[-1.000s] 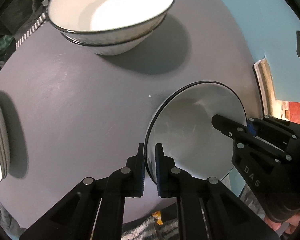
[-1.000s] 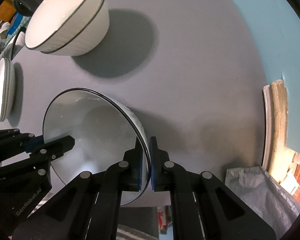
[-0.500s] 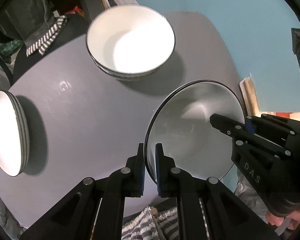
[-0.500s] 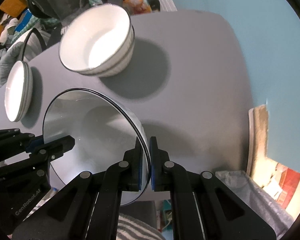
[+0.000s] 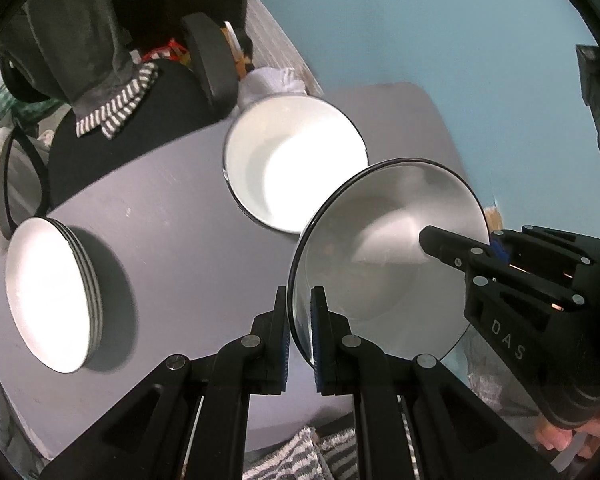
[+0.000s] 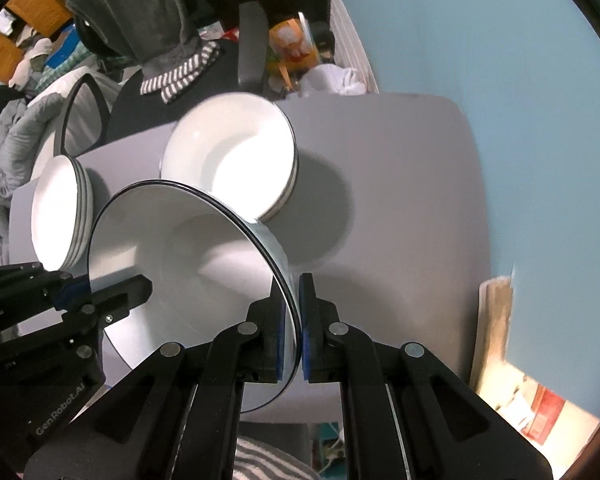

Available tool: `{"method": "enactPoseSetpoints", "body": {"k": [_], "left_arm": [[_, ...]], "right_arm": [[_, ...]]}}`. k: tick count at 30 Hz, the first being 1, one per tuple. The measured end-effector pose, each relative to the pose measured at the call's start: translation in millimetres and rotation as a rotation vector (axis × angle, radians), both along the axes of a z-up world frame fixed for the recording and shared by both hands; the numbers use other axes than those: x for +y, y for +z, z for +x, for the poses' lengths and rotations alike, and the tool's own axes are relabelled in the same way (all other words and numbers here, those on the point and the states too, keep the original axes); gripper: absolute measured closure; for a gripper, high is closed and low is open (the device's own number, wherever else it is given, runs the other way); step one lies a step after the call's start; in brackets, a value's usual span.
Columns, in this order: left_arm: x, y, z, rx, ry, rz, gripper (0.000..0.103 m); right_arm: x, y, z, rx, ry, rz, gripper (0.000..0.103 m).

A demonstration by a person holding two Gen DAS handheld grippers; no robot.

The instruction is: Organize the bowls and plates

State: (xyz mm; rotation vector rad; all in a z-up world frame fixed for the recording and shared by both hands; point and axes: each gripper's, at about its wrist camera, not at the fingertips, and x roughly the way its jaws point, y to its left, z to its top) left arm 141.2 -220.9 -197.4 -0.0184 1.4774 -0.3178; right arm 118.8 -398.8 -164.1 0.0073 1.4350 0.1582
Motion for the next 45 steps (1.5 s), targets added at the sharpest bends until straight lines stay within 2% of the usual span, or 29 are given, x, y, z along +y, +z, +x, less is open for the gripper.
{"method": "enactPoseSetpoints", "body": {"k": [9,21,45], "left_arm": [[5,10,29,-0.027,0.052,0.013,0.094],[12,-7,64,-0.004,0.091,0.057,0.094],[11,-38,83,0.077,0.137,0.056,0.094]], "right_arm": [[15,7,30,-0.005,0.039,0.0,0.097],[24,-6,66,0.036,0.077,-0.004,0.097],[26,-33,92,0.108,0.13,0.002,0.097]]}}
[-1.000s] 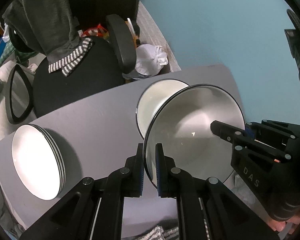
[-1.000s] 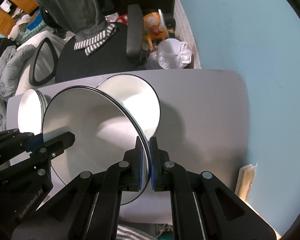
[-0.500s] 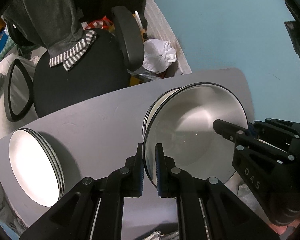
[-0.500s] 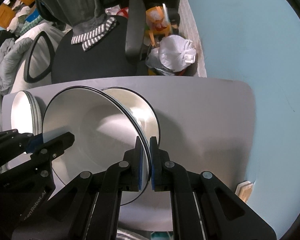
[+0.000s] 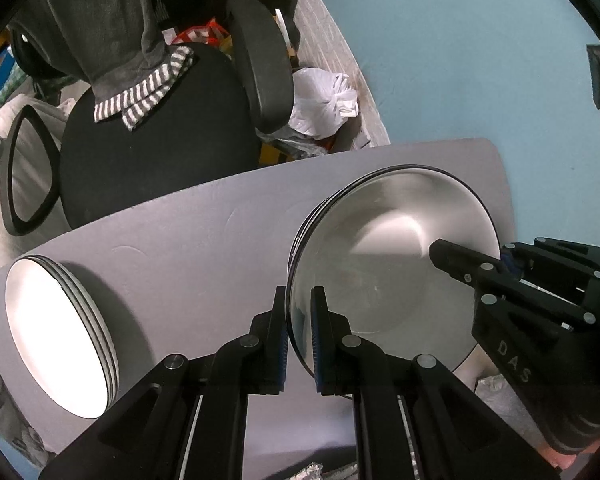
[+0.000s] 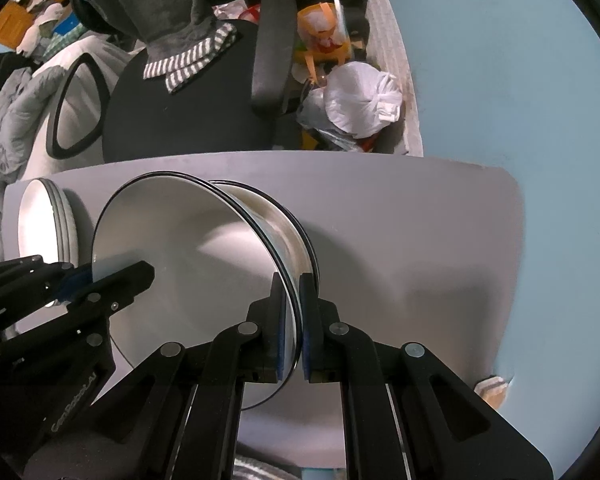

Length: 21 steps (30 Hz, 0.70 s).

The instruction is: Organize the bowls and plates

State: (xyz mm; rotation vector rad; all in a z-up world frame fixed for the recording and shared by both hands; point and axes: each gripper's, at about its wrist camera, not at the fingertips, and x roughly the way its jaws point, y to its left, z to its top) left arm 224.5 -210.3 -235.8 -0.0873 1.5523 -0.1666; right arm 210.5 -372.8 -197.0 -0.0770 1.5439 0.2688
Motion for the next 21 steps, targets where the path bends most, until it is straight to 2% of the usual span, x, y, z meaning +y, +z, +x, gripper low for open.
{"method": "enactPoseSetpoints", "body": {"k": [3,10,14,21], "left_arm": [[-0.2,-1.5,1.1,0.0,0.0,-0.001,0.094],[1.3,-0.8,2.3,-0.014,0.001,-0.001,0.094],[4.0,1.8,2.7,-0.021,0.003,0.001,0.094],[9.4,4.3,1.7,-0.041,0.013,0.012,0.082]], "right_arm": [[0.7,-0.3,1.0,0.006,0.004,0.004,0.096],[6.9,-0.5,2.5,0.019,0.009,0.007,0.082],[7.5,-0.2,1.9,0.016,-0.001,0.005,0.079],[7.2,1.1,0.5,0.0,-0.015,0.003,0.076]]}}
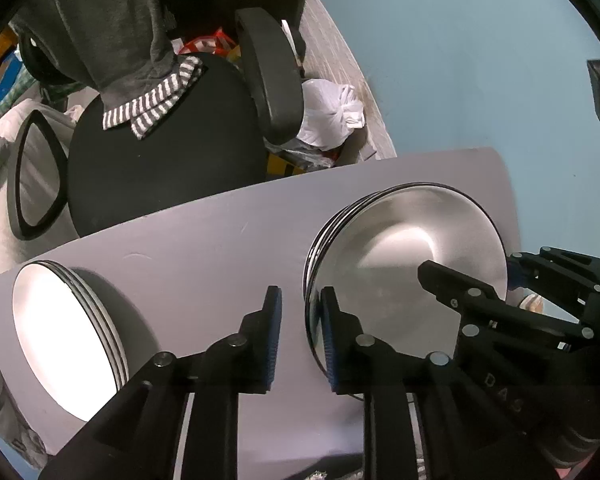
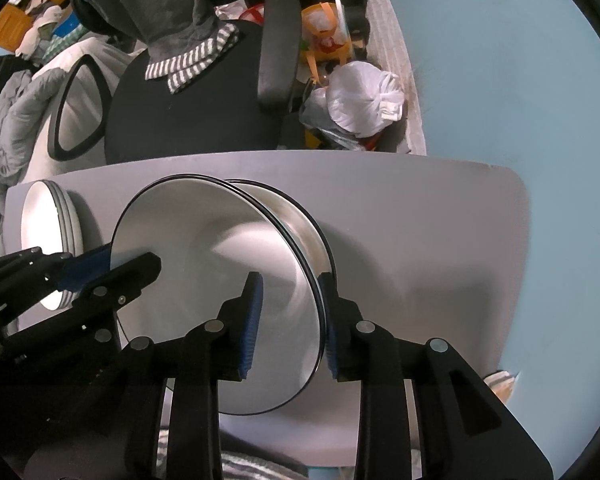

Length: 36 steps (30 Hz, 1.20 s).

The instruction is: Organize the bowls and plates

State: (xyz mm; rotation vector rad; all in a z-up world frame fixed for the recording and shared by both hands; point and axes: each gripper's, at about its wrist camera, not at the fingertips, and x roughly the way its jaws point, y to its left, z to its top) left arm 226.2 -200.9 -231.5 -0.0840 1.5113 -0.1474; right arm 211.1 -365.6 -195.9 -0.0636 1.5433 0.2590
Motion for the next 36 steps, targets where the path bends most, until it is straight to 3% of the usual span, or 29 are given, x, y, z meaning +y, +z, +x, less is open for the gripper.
{"method": "enactPoseSetpoints", "body": {"k": [8,13,19,21,36], "left_arm": [[2,2,-2,-0.004,-0.006,-0.004,0.081],[4,5,-2,-0.021,-0.006,-0.003,0.075],[6,12,-5,-0.037,-0.004,-0.007,0.074],[8,17,-8,-0.056,-0.003,-0.002,0.067],[16,48,-28,-0.125,0.008,-0.007,0.067]], "right_arm": [[5,6,-3,-0.032,0.017,-0.038,0.072],[5,13,-5,-0.075,0.011,-0.075,0.057],[2,20,-5,-0.089,0.0,-0.07,0.057],[2,22,-6,-0.098,-0.003,-0.071,0.055],[-6,46,-22,-0.139,-0.047,-0.039,0.05]]}}
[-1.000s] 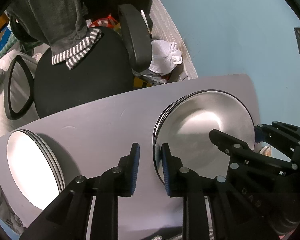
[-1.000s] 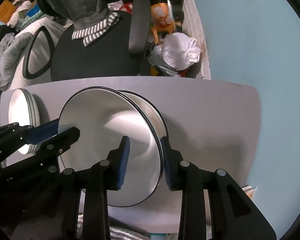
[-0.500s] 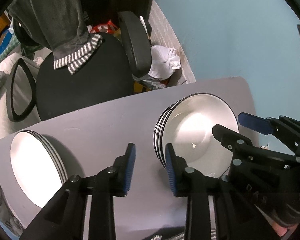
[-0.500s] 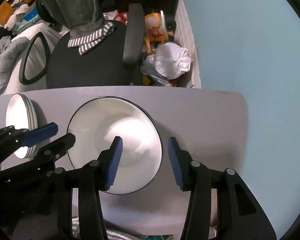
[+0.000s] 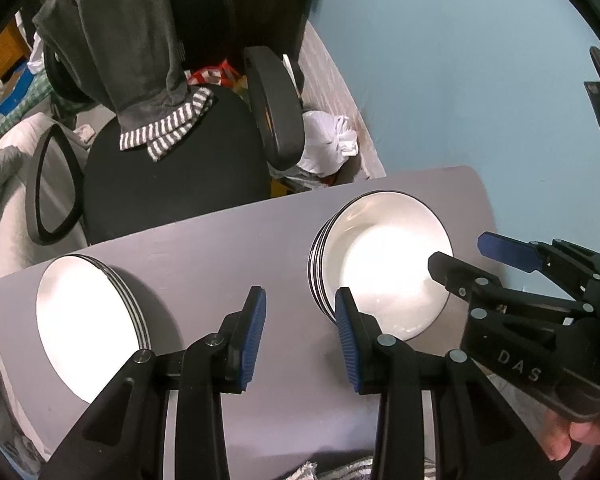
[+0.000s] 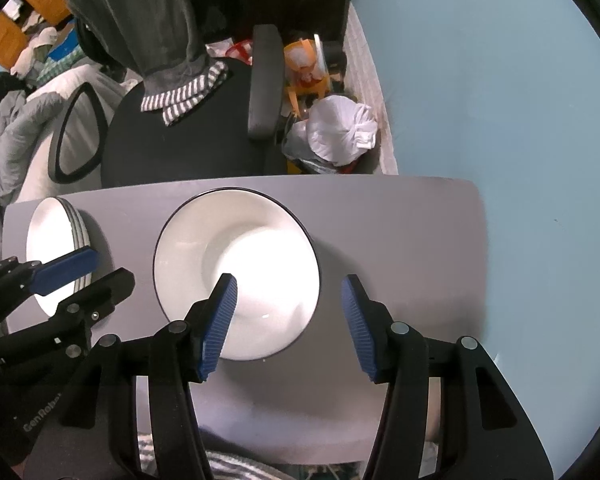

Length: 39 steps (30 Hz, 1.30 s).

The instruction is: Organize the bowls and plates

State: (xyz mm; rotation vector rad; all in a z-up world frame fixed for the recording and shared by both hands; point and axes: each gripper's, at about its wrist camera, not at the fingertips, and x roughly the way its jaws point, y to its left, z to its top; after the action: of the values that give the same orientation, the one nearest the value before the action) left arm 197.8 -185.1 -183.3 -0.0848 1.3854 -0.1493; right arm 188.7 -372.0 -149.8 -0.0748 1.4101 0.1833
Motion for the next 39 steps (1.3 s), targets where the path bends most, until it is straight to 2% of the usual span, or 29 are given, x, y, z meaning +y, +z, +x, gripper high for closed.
{"method": "enactPoseSetpoints", "body": {"k": [15,18,24,29,34,35,36,39], "left_arm": [[-2,20,-17,-0.035,-0.034,-0.007,0.067],[-2,17,-18,-0.031,-0.035,-0.004,0.067],[6,-2,-19,0.027,-0.013,-0.018,0.067],[10,-13,-15,0.042,0.002,0.005,0.067],[11,-22,-9,0.072,0.016,-0.017,0.066],[11,-24,-7,0.08,0.017,-0.024,0.063],[11,-27,-5,0.084,0.019,-0.032,0.052],[10,-33,1,0.087,0.033,-0.055,0.05]], "right_arm": [[-17,16,-21,-0.016,-0.004,0.012,0.05],[-23,16,-25,-0.018,-0.009,0.013,0.05],[-39,13,-29,-0.01,-0.03,0.019,0.05],[-50,0,-26,0.01,-0.036,0.036,0.05],[-54,-15,-23,0.021,-0.027,0.047,0.05],[-54,-18,-21,0.028,-0.028,0.056,0.05],[-55,-19,-20,0.033,-0.029,0.067,0.05],[-56,-25,-15,0.049,-0.039,0.097,0.049]]}}
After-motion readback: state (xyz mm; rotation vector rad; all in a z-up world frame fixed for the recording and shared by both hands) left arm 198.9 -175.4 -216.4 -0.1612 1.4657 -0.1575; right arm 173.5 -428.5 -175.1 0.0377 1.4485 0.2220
